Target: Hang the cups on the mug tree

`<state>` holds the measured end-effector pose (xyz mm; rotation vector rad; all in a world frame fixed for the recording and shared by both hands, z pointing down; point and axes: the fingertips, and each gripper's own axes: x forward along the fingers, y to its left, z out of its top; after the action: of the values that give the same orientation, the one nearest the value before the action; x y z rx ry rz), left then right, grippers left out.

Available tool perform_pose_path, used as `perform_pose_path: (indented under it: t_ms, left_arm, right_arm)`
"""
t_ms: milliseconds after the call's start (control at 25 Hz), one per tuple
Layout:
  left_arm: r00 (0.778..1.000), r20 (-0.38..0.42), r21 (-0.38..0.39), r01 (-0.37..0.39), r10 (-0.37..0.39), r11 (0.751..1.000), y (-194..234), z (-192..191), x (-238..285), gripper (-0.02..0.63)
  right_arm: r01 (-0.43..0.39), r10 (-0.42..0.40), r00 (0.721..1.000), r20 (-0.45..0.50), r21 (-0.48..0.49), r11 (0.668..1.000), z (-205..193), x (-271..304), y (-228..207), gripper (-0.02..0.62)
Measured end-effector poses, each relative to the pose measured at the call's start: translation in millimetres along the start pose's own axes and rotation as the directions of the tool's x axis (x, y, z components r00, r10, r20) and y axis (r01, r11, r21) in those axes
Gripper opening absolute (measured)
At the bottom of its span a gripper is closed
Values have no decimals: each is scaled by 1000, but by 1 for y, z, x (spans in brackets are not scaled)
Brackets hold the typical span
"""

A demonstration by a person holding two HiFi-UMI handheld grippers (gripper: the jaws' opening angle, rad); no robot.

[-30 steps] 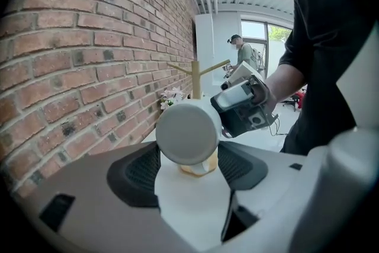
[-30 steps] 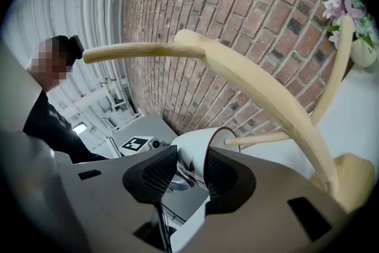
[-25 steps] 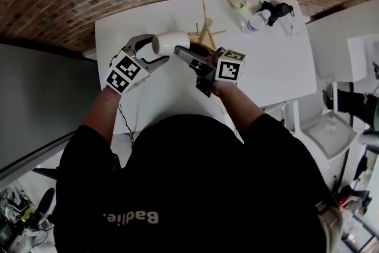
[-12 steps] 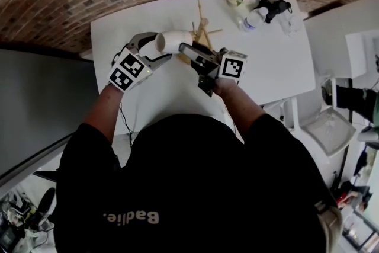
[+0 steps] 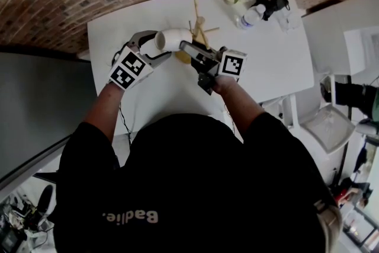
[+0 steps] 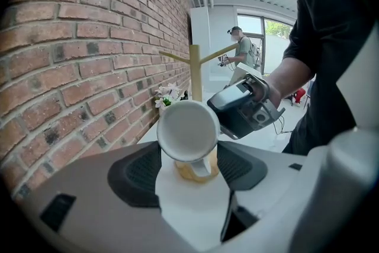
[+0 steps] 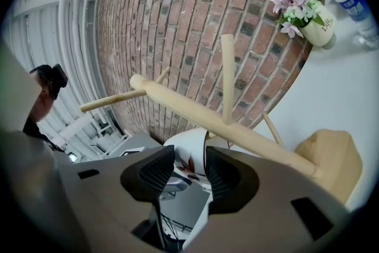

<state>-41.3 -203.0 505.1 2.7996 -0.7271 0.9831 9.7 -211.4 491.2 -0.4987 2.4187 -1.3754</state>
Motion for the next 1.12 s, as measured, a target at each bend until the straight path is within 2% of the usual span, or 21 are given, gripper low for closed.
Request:
perform_pose_path:
  t_ms: [240,520,640,1120]
  left_arm:
    - [1000,2,0,11,-11,1000,0,0,5,296]
    - [1000,1,1,22,-22,1000,0,0,5,295]
    - [999,-10,7,33,-33,999,1,1,7,296]
    - [998,-58,18,34,-32,999,-1,-11,13,290]
  right_arm:
    - [16,-16,1000,4,5,1000,1,-3,-4,186]
    - [20,-20,1000,1,60,998,1,-3,-6,189]
    - [37,-37,999,-6,92,995,1,-4,-9,192]
    - [122,-120,992,-26,87,989,0,-7,-11,204]
